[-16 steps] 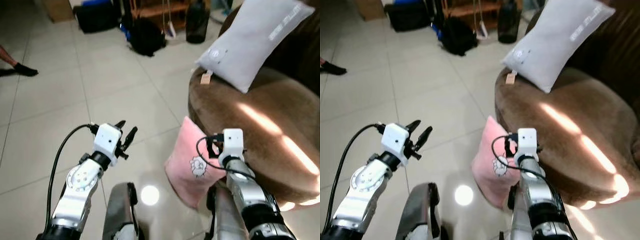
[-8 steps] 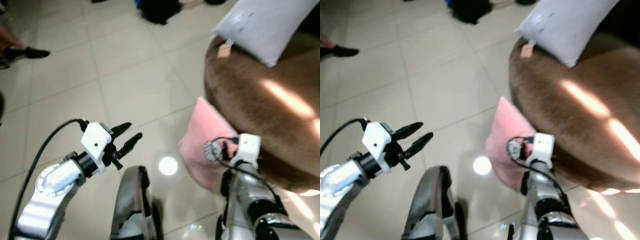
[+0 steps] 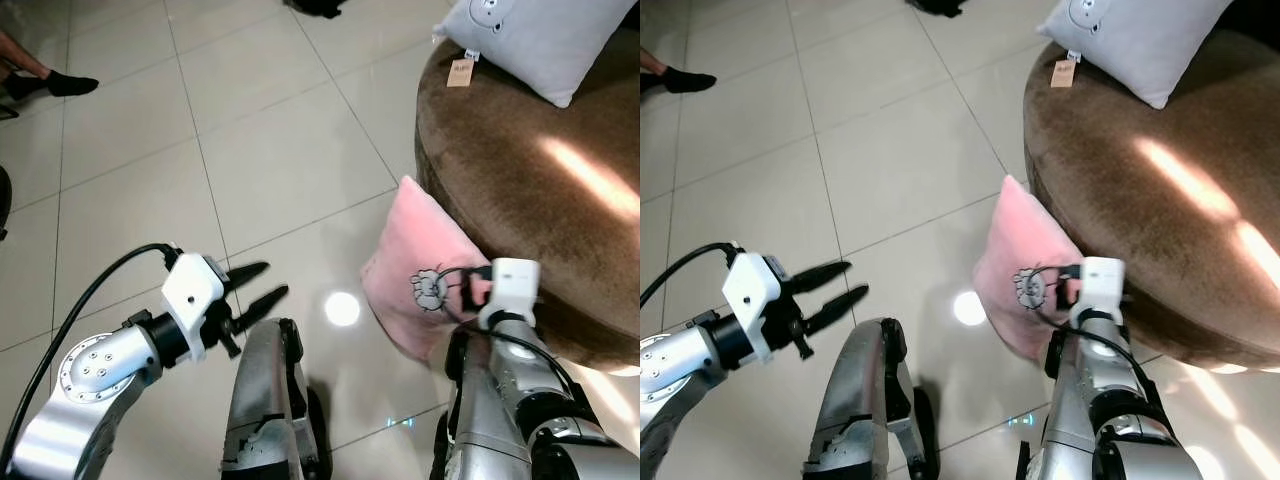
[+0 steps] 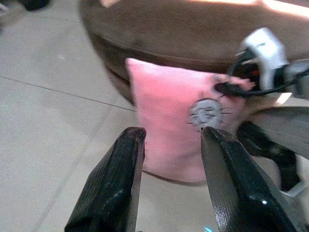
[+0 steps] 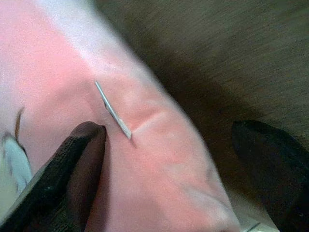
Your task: Move the pillow to the sofa from floor
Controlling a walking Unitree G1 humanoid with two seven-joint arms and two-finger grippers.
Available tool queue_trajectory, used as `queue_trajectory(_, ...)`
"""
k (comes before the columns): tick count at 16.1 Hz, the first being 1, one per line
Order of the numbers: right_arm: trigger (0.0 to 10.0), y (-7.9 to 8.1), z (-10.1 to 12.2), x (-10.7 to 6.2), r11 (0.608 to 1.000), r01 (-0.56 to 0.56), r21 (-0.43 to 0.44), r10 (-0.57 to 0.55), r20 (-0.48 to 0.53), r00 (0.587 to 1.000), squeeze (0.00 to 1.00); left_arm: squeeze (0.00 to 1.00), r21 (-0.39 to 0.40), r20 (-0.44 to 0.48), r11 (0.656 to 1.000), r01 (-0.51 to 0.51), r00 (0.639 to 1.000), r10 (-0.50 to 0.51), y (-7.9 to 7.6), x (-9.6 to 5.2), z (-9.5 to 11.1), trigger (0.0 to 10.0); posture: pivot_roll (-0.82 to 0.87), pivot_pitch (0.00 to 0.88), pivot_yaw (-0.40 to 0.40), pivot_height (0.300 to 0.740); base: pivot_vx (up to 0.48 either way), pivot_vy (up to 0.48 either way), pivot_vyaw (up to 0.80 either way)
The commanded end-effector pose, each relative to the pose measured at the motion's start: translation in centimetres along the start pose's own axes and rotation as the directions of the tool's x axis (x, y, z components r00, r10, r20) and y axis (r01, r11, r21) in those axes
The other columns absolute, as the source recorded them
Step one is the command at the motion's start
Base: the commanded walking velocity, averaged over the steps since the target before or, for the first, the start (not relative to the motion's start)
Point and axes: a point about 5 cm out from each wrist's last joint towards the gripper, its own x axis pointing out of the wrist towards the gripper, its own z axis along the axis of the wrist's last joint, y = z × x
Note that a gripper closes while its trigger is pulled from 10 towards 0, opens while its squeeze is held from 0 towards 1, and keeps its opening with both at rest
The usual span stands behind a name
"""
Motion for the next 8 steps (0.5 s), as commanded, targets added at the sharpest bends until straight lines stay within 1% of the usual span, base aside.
queue_trajectory(1, 10.0, 1.4, -1.7, -0.5, 0.997, -0.072, -0.029, 0.070, -0.089, 0.994, 0.00, 0.00, -0.030, -0.027, 0.998, 0.055, 0.998, -0.056, -0.5, -0.5, -0.2, 10.0, 0.26, 0.312, 0.220, 0.532, 0.000, 0.000, 0.00)
queue_trajectory(2, 10.0, 1.6, -1.8, -0.6, 0.997, -0.080, -0.020, 0.078, -0.096, 0.992, 0.00, 0.00, -0.044, -0.034, 0.996, 0.076, 0.996, -0.078, -0.7, -0.6, -0.2, 10.0, 0.26, 0.311, 0.219, 0.532, 0.000, 0.000, 0.00)
queue_trajectory(3, 10.0, 2.0, -2.0, -0.7, 0.993, -0.115, 0.000, 0.114, -0.106, 0.988, 0.00, 0.00, -0.058, -0.042, 0.993, 0.103, 0.994, -0.105, -0.9, -0.7, -0.3, 10.0, 0.26, 0.305, 0.220, 0.532, 0.000, 0.000, 0.00)
queue_trajectory(4, 10.0, 2.9, -2.2, -0.9, 0.982, -0.189, 0.012, 0.189, -0.111, 0.976, 0.00, 0.00, -0.076, -0.047, 0.989, 0.127, 0.990, -0.131, -1.1, -0.7, -0.3, 10.0, 0.26, 0.306, 0.221, 0.532, 0.000, 0.000, 0.00)
queue_trajectory(5, 10.0, 3.2, -2.3, -0.9, 0.976, -0.220, 0.002, 0.219, -0.115, 0.969, 0.00, 0.00, -0.079, -0.050, 0.987, 0.137, 0.989, -0.141, -1.1, -0.7, -0.3, 10.0, 0.26, 0.307, 0.220, 0.532, 0.000, 0.000, 0.00)
queue_trajectory(7, 10.0, 3.4, -2.4, -1.0, 0.970, -0.243, 0.005, 0.241, -0.123, 0.963, 0.00, 0.00, -0.084, -0.053, 0.987, 0.140, 0.988, -0.145, -1.0, -0.6, -0.3, 10.0, 0.25, 0.305, 0.222, 0.532, 0.000, 0.000, 0.00)
queue_trajectory(8, 4.8, 3.5, -2.5, -1.1, 0.968, -0.252, 0.005, 0.251, -0.124, 0.960, 0.00, 0.00, -0.086, -0.055, 0.986, 0.144, 0.987, -0.149, -1.0, -0.6, -0.3, 10.0, 0.25, 0.300, 0.222, 0.532, 0.000, 0.000, 0.00)
